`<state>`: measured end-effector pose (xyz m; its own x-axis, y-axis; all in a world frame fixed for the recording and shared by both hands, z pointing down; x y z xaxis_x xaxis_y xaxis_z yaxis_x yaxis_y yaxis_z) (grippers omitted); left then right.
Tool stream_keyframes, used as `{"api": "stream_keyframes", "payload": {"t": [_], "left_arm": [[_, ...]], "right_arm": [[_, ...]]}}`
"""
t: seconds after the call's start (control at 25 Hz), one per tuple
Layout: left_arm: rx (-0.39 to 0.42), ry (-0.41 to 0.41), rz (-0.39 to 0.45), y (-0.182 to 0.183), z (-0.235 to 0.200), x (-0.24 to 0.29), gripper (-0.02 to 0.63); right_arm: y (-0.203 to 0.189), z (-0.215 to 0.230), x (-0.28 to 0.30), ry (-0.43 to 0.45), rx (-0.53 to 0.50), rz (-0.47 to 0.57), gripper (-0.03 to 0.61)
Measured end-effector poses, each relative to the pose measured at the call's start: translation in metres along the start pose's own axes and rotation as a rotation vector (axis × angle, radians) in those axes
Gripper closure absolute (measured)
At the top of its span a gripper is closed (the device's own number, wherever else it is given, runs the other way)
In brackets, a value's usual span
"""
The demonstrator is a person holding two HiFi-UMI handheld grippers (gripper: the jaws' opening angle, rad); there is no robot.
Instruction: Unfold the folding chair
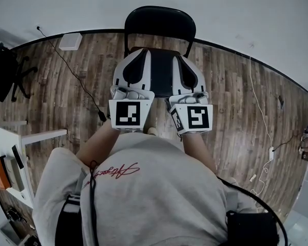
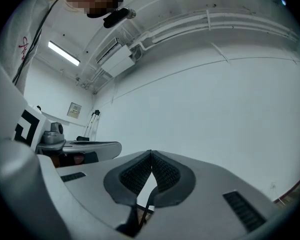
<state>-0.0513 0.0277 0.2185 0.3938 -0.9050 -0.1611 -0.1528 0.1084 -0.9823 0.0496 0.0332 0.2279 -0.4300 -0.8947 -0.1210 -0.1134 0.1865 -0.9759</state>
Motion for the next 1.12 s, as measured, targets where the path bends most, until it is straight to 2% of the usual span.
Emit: {"api": "stream_keyframes", "payload": {"t": [0.12, 0.52, 0.76, 0.92, 1.12], "left_arm": [[0.024, -0.007, 0.010, 0.000, 0.002, -0.001, 0.603], [0.020, -0.031, 0.012, -0.002, 0.015, -0.004, 0.603], [-0.047, -0.029, -0.010, -0.003, 0.017, -0.004, 0.604], [-0.045, -0.032, -0.004, -0.001, 0.018, -0.007, 0.603], [-0.081, -0.032, -0.015, 0.001, 0.017, -0.010, 0.603]], "right_arm": [[0.000, 0.000, -0.003, 0.004, -0.002, -0.003, 0.563], [0.004, 0.004, -0.012, -0.013, -0.009, -0.004, 0.563], [0.005, 0.008, -0.014, -0.020, -0.013, -0.004, 0.563], [0.004, 0.007, -0.016, -0.025, -0.012, -0.002, 0.563], [0.006, 0.005, -0.017, -0.026, -0.013, 0.003, 0.563]]}}
Point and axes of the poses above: the fingertips, and each gripper's own axes: x forward along the fingers, z to its right, y out of its top, the point moved 3 cm from there along -x, backward along the fingers, and after that the axes turned 9 degrees about -x, right-handed, at the moved point
